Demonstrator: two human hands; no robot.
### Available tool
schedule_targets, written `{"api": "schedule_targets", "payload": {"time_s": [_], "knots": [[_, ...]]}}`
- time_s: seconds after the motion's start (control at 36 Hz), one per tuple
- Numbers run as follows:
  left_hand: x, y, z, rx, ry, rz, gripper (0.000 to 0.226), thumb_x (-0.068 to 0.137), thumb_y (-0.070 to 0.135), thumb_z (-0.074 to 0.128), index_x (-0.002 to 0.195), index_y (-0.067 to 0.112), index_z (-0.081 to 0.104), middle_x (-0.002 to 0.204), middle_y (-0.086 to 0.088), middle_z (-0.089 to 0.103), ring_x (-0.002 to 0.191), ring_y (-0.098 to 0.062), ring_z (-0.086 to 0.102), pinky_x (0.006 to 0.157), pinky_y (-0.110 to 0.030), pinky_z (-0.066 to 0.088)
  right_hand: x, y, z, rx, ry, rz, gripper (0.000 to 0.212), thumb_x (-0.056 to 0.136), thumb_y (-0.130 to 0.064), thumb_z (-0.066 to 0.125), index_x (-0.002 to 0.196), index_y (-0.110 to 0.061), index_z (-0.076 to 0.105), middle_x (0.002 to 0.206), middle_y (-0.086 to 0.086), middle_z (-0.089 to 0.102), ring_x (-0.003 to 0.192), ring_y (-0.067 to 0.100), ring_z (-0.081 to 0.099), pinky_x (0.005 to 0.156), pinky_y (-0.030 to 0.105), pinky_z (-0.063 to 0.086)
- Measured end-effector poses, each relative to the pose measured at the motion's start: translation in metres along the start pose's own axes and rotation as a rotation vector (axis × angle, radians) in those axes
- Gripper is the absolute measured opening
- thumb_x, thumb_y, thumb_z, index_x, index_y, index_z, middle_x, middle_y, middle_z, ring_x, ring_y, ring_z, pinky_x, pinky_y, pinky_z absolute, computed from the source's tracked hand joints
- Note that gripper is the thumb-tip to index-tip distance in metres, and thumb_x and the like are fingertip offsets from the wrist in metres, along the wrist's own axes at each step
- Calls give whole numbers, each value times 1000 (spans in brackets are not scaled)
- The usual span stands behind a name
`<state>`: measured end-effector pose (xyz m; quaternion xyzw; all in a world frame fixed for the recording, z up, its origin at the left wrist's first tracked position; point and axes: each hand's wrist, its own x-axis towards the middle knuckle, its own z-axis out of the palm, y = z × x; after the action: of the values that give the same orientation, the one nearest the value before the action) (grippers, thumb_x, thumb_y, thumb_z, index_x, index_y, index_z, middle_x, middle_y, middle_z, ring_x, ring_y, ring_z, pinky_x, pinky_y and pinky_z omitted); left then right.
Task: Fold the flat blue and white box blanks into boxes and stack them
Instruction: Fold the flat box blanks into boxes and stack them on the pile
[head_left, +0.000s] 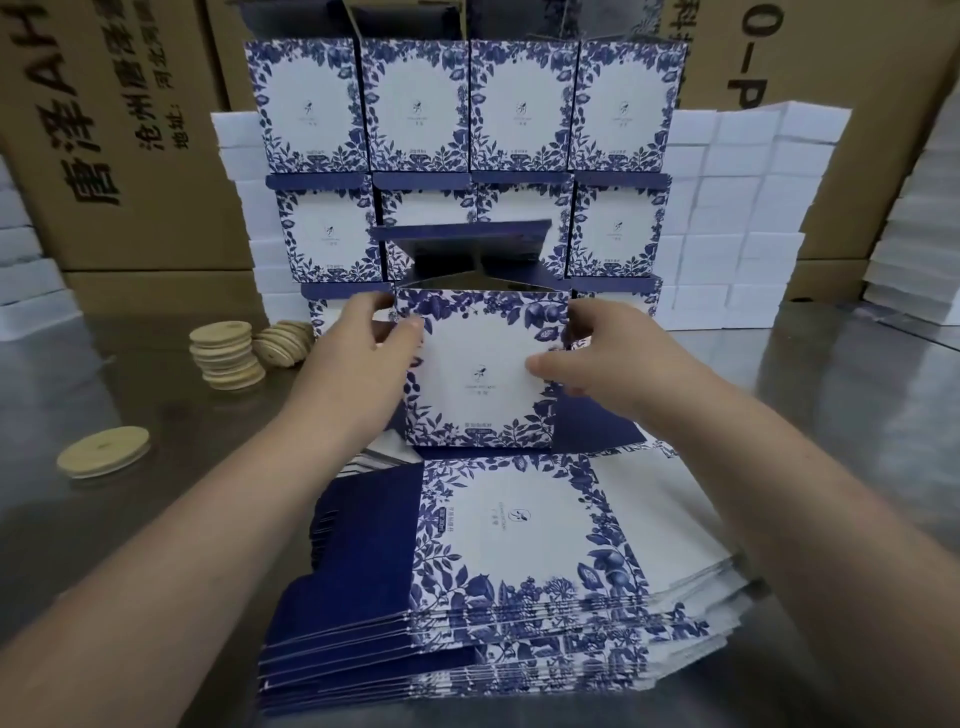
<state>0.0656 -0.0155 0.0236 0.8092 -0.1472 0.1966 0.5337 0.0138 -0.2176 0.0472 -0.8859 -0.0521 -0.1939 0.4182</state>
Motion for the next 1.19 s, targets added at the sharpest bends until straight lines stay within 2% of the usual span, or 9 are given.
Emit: {"api": "schedule_targets", "payload": {"time_s": [0.06,0.19,0.33,0.44,0.58,0.75,0.86,0.94,1.19], "knots": [[0,1,0,38,-36,-8,75,67,70,46,134,42,27,115,19,49,101,-12,55,93,-44,47,-2,-3,2,-27,-34,-1,18,79,-28,70,92,-21,61,78,-4,57,68,20,60,81,45,54],[-6,2,2,226,-2,133,80,81,44,65,135,49,6,104,28,46,84,-5,47,80,-31,36,-4,-8,4,-85,-32,-11,31,80,-32,68,108,-22,59,96,-8,60,79,18,64,79,34,51],[-4,3,0,475,13,249,76,80,42,68,139,41,22,141,1,41,115,-24,50,79,-33,38,-5,-8,10,-154,-54,-35,45,81,-39,66,122,-26,53,109,-12,55,79,7,54,71,25,38],[-1,3,-4,509,31,244,73,79,43,69,138,37,27,141,0,40,118,-25,49,82,-36,40,-7,-9,14,-198,-56,-56,57,82,-42,66,133,-27,45,118,-14,50,85,10,49,62,18,34],[3,5,-8,523,36,195,61,79,42,67,131,30,37,131,-4,48,110,-25,51,78,-34,37,-10,-12,18,-259,-101,-23,65,84,-46,62,140,-23,38,135,-7,51,90,13,52,73,22,33],[19,5,-29,541,101,90,54,80,44,68,125,26,45,116,0,58,86,-16,45,71,-31,35,-19,-17,29,-452,-323,63,49,87,-56,52,116,-17,52,108,-1,61,94,21,58,73,30,47],[35,-5,-56,624,195,16,45,79,48,68,115,28,50,91,7,49,80,-19,46,65,-32,35,-24,-16,38,-550,-455,-2,59,90,-55,48,139,-23,40,139,-1,50,116,20,51,86,28,41],[45,-22,-71,663,244,-56,45,79,46,68,115,23,51,100,-3,57,85,-26,51,68,-34,40,-26,-14,41,-609,-488,-32,70,90,-59,44,148,-26,24,150,-4,36,134,19,37,101,32,35],[69,-64,-78,731,199,-192,49,83,40,67,120,14,48,115,-13,55,90,-31,53,70,-37,41,-27,-15,42,-687,-547,-57,66,91,-62,39,146,-28,27,147,-3,41,131,21,40,95,33,36]]}}
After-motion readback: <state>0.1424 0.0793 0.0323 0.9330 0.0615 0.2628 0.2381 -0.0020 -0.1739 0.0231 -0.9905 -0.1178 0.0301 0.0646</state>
